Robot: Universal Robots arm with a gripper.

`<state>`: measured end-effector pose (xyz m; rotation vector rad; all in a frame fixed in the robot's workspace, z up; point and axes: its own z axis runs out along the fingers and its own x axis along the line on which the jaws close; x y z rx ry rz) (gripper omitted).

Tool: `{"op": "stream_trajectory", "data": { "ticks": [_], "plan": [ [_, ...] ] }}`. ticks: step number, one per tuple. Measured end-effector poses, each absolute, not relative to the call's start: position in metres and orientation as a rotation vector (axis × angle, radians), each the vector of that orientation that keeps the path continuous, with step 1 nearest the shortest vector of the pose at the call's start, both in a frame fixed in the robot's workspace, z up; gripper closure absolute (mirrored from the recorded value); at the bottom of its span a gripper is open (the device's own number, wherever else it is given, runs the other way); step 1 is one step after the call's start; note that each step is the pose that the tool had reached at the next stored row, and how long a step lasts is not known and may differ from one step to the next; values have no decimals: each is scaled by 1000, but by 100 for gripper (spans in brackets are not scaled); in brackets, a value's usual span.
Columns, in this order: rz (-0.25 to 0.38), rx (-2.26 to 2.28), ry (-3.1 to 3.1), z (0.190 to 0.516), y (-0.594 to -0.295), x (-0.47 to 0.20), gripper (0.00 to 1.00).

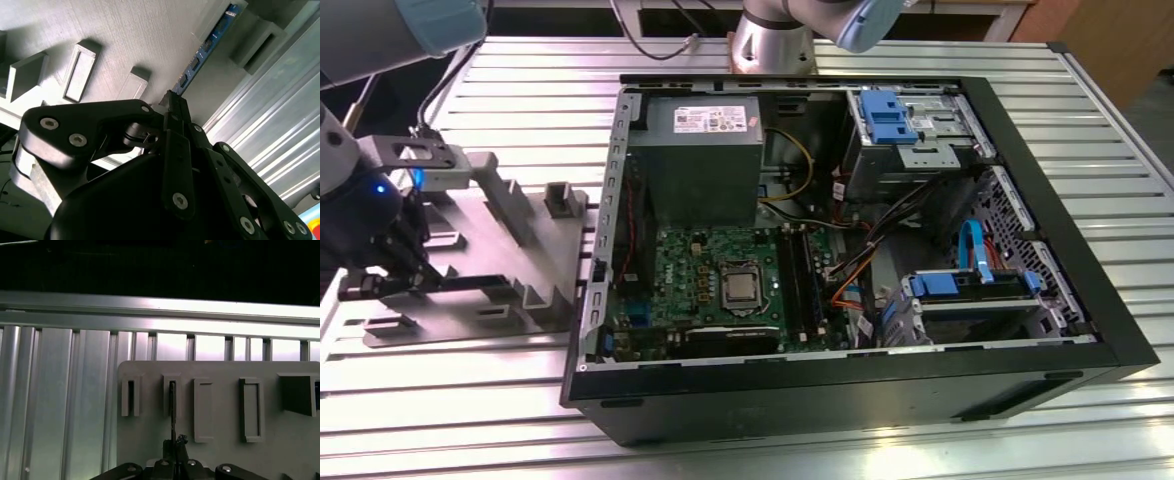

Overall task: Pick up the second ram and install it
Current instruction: 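Pick up the second ram and move it above second insertion slot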

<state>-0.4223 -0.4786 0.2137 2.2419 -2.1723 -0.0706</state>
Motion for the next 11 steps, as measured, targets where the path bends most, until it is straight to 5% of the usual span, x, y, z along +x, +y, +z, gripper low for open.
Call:
{"op": "stream_trajectory", "data": {
  "ticks": [11],
  "plan": [
    [-71,2242,-2172,214,-479,-422,88]
  ]
}}
